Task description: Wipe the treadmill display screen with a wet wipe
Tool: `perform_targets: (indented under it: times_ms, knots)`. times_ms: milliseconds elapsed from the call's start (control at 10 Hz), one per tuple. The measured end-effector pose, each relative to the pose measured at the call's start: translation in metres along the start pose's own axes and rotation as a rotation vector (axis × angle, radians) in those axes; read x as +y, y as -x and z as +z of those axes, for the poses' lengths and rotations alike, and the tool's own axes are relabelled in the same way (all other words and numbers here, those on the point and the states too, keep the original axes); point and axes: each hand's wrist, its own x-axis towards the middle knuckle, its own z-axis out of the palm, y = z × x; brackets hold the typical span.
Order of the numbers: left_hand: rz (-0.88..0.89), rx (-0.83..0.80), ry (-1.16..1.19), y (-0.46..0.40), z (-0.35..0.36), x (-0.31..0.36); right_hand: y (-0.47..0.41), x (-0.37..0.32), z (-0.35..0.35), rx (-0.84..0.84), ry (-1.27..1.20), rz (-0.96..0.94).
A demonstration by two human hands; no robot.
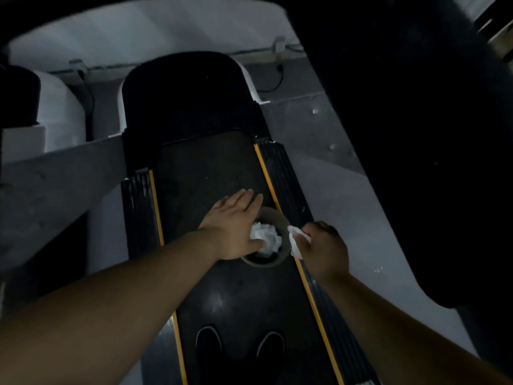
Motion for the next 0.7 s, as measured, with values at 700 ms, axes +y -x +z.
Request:
perform_targets:
  times_ms: [700]
  knots:
    - [-0.039, -0.068, 0.067, -0.081, 0.138, -0.054, -0.021, 0.053, 0.162, -0.190, 0.021, 0.077]
